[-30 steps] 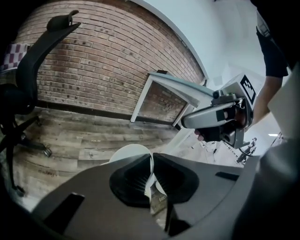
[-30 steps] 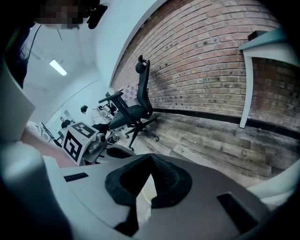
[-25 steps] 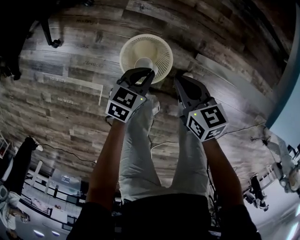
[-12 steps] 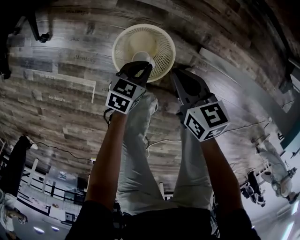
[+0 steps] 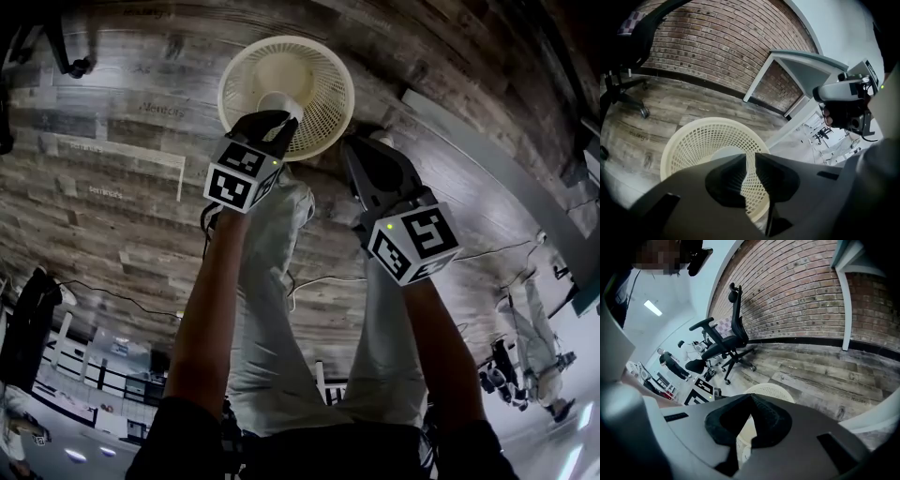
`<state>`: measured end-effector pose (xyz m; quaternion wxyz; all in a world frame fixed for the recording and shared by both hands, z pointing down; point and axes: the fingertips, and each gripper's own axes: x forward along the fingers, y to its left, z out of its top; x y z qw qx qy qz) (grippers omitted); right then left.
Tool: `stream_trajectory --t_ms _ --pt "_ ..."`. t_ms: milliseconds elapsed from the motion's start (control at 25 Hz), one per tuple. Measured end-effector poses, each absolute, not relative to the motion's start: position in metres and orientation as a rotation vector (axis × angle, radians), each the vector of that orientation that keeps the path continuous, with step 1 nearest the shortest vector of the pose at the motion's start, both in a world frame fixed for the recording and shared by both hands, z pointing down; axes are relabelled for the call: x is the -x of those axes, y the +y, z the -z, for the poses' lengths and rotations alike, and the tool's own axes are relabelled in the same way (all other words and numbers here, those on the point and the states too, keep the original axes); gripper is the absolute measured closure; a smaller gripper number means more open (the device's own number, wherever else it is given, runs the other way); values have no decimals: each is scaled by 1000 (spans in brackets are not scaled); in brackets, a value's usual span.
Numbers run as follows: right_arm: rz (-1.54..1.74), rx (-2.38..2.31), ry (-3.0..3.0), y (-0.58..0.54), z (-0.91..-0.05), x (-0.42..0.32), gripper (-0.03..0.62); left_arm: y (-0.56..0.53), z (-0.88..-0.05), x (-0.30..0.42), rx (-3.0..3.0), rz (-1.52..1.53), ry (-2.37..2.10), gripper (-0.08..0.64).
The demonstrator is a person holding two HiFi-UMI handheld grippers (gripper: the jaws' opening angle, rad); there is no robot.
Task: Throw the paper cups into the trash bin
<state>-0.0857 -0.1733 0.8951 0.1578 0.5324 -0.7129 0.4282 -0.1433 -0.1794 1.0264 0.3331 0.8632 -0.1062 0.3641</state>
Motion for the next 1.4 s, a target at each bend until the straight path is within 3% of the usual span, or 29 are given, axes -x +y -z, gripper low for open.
stream_trajectory --t_ms 200,440,640,1400 --pt "-1229 -1530 -2043 -174 -891 86 589 -178 -1029 142 -2245 -969 -260 457" --pt "-1238 -1533 -2049 -175 -889 80 589 -177 -1021 135 -2307 -1024 -227 460" --pt "-1221 -1508 -2075 -176 -871 82 589 -178 -996 135 -2322 -1024 -243 514" --pt "-1046 -1446 -2241 -204 -711 59 589 -215 -785 122 -2481 -961 -483 551"
